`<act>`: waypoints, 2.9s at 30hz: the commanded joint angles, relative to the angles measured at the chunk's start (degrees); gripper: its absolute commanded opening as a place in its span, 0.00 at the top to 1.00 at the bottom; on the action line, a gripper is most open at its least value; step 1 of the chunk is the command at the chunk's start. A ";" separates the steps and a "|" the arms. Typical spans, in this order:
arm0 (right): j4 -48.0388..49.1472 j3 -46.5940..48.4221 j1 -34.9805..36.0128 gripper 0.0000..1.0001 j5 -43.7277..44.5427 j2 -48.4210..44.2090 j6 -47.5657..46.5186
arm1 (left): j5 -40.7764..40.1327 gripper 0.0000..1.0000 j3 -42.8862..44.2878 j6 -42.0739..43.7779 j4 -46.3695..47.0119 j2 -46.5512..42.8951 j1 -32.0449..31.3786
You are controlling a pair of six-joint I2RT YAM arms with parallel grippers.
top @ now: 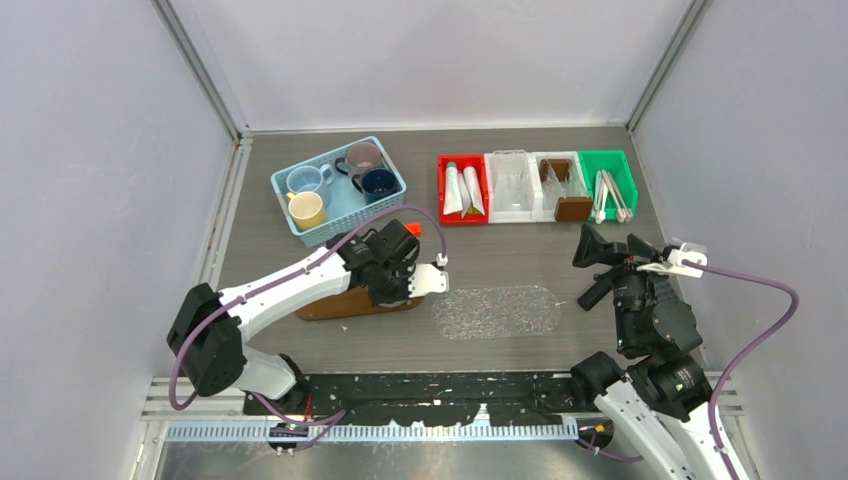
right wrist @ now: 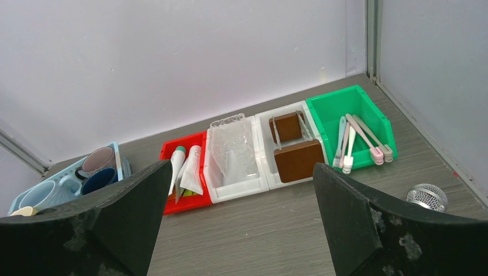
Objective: Prepare toiletry sets of a toothbrush and toothpaste on the tray
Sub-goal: Place the cup on the tray, then adjust the cup on the tray.
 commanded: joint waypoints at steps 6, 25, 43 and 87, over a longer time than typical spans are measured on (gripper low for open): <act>2.11 0.29 0.36 0.00 -0.25 1.15 -0.98 | -5.42 0.82 0.31 2.87 5.48 1.89 -0.22; 2.28 0.20 0.36 0.00 -0.23 0.37 -0.98 | -16.04 0.16 11.11 -28.07 0.81 -3.25 -0.22; 2.55 -0.13 0.78 0.00 -0.62 0.07 -0.81 | -33.55 0.17 17.39 -114.01 -25.33 4.03 -0.25; 2.81 -0.41 1.06 0.00 0.00 -2.94 -1.04 | -35.15 1.00 5.68 -134.12 -14.81 -1.70 0.35</act>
